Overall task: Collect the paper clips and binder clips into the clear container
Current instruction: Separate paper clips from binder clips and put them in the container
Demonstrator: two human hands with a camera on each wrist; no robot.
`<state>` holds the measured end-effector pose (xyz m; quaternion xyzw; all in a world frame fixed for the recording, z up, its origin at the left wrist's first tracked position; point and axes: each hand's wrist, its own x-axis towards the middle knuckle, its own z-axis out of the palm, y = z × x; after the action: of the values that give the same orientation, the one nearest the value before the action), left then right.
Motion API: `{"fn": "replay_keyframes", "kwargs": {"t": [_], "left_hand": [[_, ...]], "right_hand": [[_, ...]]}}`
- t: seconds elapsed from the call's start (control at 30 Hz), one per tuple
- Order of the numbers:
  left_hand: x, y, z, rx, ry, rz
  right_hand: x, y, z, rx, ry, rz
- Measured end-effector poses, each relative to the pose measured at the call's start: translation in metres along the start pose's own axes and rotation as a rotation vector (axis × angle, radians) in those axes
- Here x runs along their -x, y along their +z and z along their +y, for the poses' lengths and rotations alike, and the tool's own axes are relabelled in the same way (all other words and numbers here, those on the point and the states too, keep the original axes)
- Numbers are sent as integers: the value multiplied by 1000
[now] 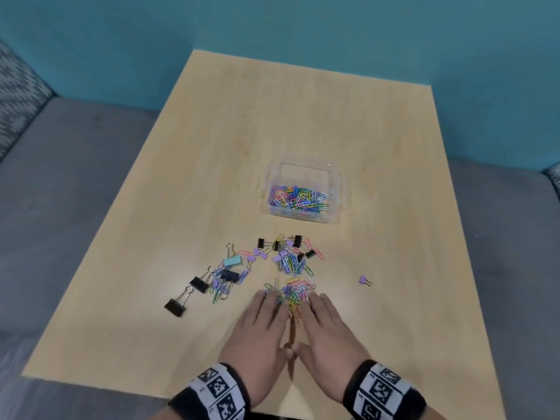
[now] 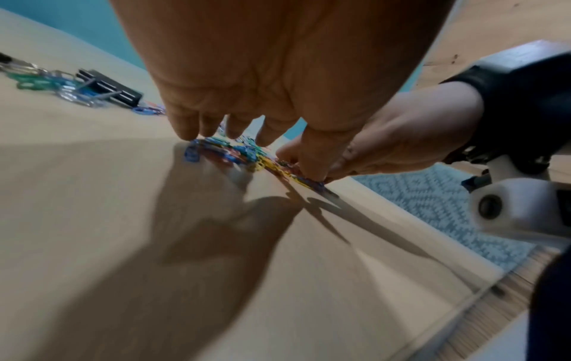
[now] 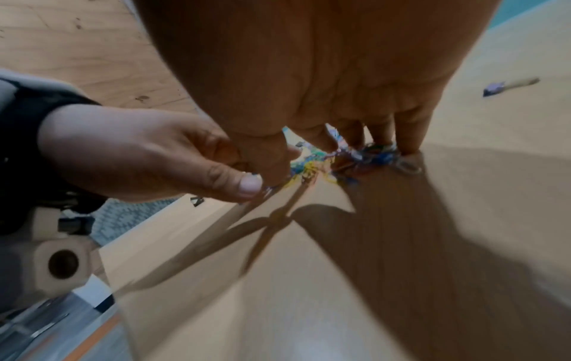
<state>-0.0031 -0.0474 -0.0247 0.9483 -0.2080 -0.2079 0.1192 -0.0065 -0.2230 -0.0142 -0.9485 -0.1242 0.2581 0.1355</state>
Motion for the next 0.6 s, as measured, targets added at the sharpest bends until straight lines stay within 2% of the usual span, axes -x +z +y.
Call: {"fn": "replay_keyframes", "kwargs": {"t": [0.1, 0.2, 0.3, 0.43, 0.5, 0.6], "left_hand": [[5, -4, -20, -36, -106, 63], [7, 3, -46, -107, -188, 34], [14, 9, -52, -97, -175, 22], [25, 8, -44, -50, -82, 96], [25, 10, -51, -47, -138, 155], [23, 11, -62, -16, -206, 163]], "right_hand": [[-5, -13, 11, -28, -46, 102], [-13, -21, 21, -5, 3, 110], [-16, -18, 23, 51, 23, 63], [-13, -9, 15, 69, -71, 32], [-12, -10, 14, 46, -90, 67], [-12, -11, 16, 25, -75, 98]]}}
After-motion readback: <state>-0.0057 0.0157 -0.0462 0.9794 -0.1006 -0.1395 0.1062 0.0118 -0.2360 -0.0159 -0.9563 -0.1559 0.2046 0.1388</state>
